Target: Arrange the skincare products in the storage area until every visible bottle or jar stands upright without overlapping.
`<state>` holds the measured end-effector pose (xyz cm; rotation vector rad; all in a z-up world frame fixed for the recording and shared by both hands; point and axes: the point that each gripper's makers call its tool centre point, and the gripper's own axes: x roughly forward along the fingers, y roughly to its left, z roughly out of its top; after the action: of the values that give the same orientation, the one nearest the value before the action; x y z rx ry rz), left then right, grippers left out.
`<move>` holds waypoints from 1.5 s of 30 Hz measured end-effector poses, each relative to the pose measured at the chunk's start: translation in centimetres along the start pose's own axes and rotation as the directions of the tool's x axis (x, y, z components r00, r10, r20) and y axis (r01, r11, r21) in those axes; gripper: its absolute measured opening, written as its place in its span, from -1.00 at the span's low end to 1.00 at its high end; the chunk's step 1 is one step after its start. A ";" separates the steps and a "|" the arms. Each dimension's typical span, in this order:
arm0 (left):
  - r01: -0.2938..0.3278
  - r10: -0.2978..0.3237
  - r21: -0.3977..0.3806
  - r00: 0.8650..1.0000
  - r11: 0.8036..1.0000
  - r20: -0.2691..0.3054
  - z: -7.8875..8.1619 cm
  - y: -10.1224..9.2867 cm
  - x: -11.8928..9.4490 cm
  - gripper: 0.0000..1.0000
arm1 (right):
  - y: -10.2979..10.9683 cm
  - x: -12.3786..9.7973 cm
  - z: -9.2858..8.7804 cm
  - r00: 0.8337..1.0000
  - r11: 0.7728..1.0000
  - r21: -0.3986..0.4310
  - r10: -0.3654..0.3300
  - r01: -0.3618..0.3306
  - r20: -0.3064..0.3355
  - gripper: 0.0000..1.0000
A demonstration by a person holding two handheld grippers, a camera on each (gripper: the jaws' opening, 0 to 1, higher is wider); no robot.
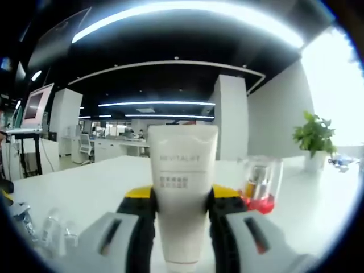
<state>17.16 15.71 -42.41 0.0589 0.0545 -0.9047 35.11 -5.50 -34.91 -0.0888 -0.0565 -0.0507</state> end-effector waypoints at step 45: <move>0.013 -0.014 -0.010 0.999 1.000 -0.031 -0.8 -0.5 0.4 0.97 | -0.9 0.0 -0.2 0.999 0.999 -0.009 -0.035 0.035 -0.003 -0.26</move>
<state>16.95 15.14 -43.21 0.0640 0.0886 -0.9171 35.10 -6.40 -35.02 -0.0968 -0.0549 -0.0860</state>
